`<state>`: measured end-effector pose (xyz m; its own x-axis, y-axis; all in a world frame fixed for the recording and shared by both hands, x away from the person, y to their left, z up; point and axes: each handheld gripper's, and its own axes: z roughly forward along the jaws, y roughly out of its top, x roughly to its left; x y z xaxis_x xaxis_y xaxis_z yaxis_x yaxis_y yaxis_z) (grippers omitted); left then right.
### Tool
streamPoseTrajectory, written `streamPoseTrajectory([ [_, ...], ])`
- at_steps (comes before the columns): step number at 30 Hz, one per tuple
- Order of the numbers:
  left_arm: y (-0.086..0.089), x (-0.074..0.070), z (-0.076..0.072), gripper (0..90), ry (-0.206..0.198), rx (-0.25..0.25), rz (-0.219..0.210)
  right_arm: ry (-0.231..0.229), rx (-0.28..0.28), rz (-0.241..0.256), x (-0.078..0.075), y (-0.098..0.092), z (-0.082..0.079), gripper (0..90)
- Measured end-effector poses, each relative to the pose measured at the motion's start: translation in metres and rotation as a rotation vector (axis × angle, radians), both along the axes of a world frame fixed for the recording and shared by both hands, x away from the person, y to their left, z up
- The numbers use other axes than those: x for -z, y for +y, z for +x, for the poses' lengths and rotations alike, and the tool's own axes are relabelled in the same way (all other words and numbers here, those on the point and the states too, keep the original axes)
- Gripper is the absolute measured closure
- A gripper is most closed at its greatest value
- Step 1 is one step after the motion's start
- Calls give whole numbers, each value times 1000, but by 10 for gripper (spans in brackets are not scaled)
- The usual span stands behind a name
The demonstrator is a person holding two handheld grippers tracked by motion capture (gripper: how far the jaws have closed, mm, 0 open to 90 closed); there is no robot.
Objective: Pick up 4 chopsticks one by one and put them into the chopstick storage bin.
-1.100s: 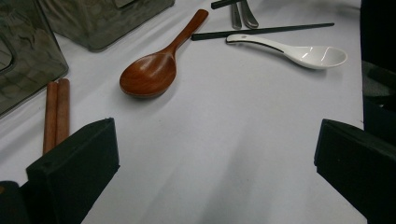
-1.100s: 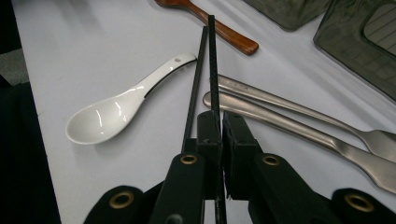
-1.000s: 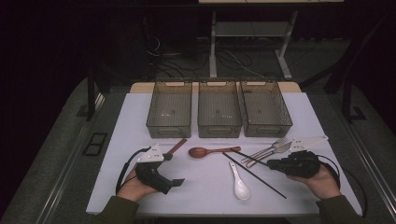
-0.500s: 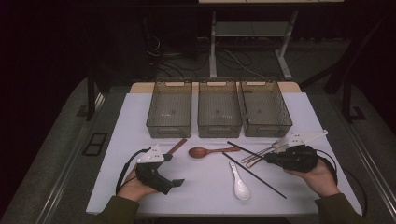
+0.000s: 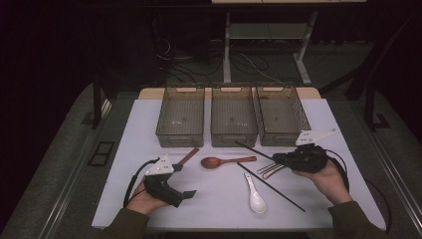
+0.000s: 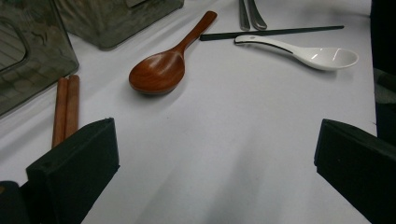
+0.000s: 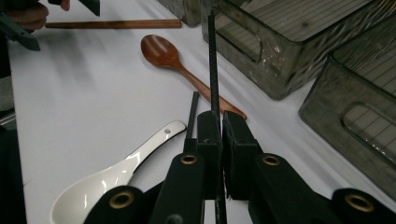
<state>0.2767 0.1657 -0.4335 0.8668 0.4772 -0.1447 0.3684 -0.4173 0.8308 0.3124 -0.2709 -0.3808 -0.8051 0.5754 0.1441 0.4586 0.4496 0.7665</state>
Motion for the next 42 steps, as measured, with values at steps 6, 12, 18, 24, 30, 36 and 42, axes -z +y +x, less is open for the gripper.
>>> streamPoseTrajectory([
  [6,1,1,0,0,8,-1,-11,-9,-1,26,-5,11,11,864],
  [12,-2,1,0,0,-1,3,7,-12,6,46,-10,23,19,864],
  [18,-1,2,1,0,3,3,8,-25,15,32,-16,36,27,863],
  [24,-2,2,0,0,8,2,13,-20,28,24,-19,47,38,863],
  [30,-2,1,0,0,5,5,12,-8,44,24,-22,62,51,864],
  [36,-3,2,0,0,8,2,20,-9,58,12,-29,78,64,863],
  [42,-3,2,0,0,8,5,20,-8,64,3,-34,94,74,863],
])
